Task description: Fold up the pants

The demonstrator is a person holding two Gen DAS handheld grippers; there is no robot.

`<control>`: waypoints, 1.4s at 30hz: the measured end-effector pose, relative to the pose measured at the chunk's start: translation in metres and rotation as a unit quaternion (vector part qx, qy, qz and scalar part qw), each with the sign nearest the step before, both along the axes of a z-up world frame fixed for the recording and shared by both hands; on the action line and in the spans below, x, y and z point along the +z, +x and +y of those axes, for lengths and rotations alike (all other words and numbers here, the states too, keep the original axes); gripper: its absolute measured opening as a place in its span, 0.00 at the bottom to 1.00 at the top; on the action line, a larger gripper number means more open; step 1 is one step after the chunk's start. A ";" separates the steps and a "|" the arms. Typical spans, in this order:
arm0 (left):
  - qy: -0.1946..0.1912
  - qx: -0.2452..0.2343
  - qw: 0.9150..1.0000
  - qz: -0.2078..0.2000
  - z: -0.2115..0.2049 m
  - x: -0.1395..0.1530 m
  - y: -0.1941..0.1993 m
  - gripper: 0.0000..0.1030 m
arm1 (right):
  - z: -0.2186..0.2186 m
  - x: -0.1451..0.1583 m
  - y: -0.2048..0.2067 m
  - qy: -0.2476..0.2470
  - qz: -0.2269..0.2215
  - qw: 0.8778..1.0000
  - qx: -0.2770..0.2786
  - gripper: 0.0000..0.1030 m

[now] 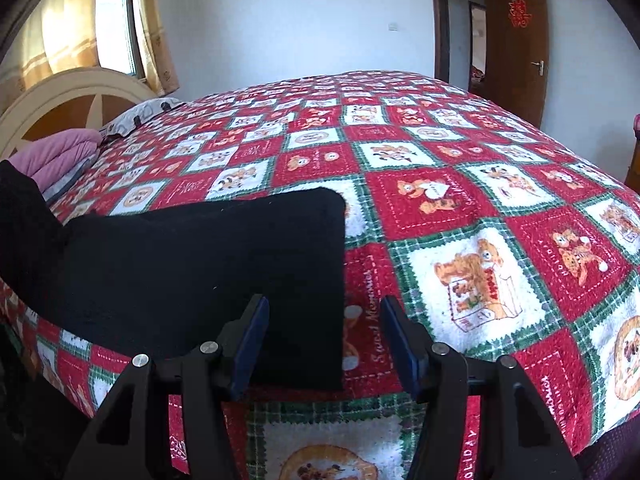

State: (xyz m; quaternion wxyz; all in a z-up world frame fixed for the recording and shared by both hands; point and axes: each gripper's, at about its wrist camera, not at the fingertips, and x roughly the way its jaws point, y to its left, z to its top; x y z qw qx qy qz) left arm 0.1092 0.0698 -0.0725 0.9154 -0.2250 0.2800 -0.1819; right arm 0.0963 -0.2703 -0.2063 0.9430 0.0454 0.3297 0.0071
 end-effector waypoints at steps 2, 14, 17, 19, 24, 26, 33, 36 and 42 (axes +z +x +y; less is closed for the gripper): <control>0.002 -0.019 1.000 0.002 -0.020 0.001 0.006 0.17 | 0.001 0.003 -0.002 0.005 -0.009 1.000 0.004 0.57; 0.027 -0.102 0.994 -0.001 -0.105 0.020 0.018 0.17 | -0.005 0.005 0.000 0.017 -0.008 1.000 0.005 0.57; 0.035 -0.122 0.992 -0.002 -0.124 0.025 0.020 0.17 | -0.008 0.003 0.003 0.022 0.001 1.000 -0.001 0.57; 0.039 -0.135 0.990 -0.003 -0.138 0.027 0.022 0.17 | -0.009 0.000 0.005 0.018 0.009 1.000 -0.005 0.57; 0.051 -0.164 0.985 0.005 -0.169 0.024 0.029 0.17 | -0.007 -0.007 0.009 -0.003 0.028 1.000 -0.006 0.57; 0.057 -0.175 0.983 0.012 -0.182 0.021 0.032 0.17 | -0.002 -0.009 0.010 -0.024 0.033 0.999 -0.004 0.57; 0.087 -0.206 0.974 0.043 -0.227 0.001 0.041 0.17 | -0.015 -0.003 0.008 0.018 0.023 0.999 -0.015 0.57; 0.101 -0.215 0.970 0.057 -0.242 -0.011 0.046 0.17 | -0.024 0.004 0.004 0.045 0.002 0.998 -0.030 0.57; 0.135 -0.222 0.962 0.079 -0.271 -0.041 0.055 0.17 | -0.038 0.018 -0.005 0.117 -0.049 0.992 -0.024 0.57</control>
